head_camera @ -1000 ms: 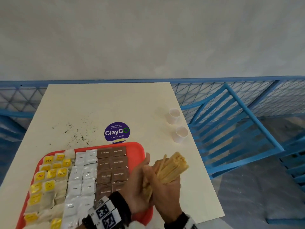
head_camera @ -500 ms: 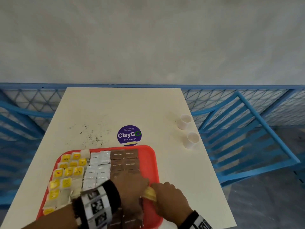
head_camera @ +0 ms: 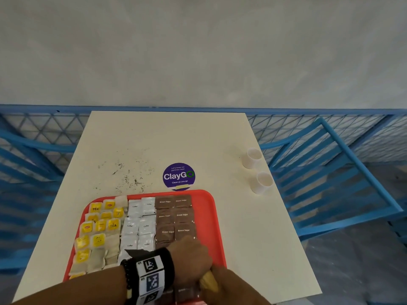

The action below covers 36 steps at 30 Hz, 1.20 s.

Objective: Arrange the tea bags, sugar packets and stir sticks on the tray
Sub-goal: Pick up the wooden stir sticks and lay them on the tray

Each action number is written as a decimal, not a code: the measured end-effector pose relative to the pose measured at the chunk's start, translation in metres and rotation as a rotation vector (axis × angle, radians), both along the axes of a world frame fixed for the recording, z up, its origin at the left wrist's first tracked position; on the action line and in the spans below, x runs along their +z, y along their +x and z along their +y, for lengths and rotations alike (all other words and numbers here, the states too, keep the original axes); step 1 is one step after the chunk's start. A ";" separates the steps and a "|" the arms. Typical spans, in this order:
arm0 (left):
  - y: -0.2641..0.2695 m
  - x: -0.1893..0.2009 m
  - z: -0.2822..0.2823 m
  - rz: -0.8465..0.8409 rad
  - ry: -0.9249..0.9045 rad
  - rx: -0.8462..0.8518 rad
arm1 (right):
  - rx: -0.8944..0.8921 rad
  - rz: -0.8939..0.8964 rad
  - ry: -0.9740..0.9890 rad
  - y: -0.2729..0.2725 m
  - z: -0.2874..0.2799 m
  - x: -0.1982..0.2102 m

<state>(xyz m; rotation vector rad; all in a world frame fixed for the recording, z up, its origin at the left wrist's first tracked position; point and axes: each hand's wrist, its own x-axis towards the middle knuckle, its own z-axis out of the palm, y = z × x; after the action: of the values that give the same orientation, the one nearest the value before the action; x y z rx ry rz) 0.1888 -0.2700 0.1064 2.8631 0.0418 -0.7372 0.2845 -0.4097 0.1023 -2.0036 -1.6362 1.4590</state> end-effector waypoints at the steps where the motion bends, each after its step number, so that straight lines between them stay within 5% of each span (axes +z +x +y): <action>1: -0.001 -0.004 0.002 -0.039 -0.016 0.056 | -0.110 -0.011 -0.045 0.005 0.011 -0.002; 3: -0.005 -0.014 0.011 -0.117 -0.056 0.218 | -0.143 -0.009 -0.034 0.023 0.010 -0.023; 5: -0.009 -0.029 0.026 -0.196 -0.171 0.555 | -0.229 -0.079 0.002 0.024 0.022 -0.037; 8: -0.007 -0.040 0.028 -0.160 -0.551 1.075 | -0.448 -0.189 -0.032 0.026 0.034 -0.060; 11: 0.008 -0.058 0.014 -0.068 -0.949 1.321 | -0.567 -0.225 -0.041 0.019 0.050 -0.076; 17: 0.036 -0.094 0.018 -0.077 -0.861 1.425 | -0.593 -0.323 -0.199 0.006 0.070 -0.087; 27: 0.049 -0.101 0.019 0.006 -0.647 1.447 | -0.500 -0.540 -0.136 0.000 0.078 -0.085; 36: 0.051 -0.095 0.006 -0.015 -0.667 1.523 | -0.428 -0.483 -0.054 0.018 0.072 -0.080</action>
<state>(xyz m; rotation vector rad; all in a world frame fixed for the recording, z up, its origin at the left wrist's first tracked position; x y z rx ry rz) 0.2394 -0.2644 0.0117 1.4761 1.4115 -0.2468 0.3022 -0.3380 0.0218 -2.6755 -1.1871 0.9245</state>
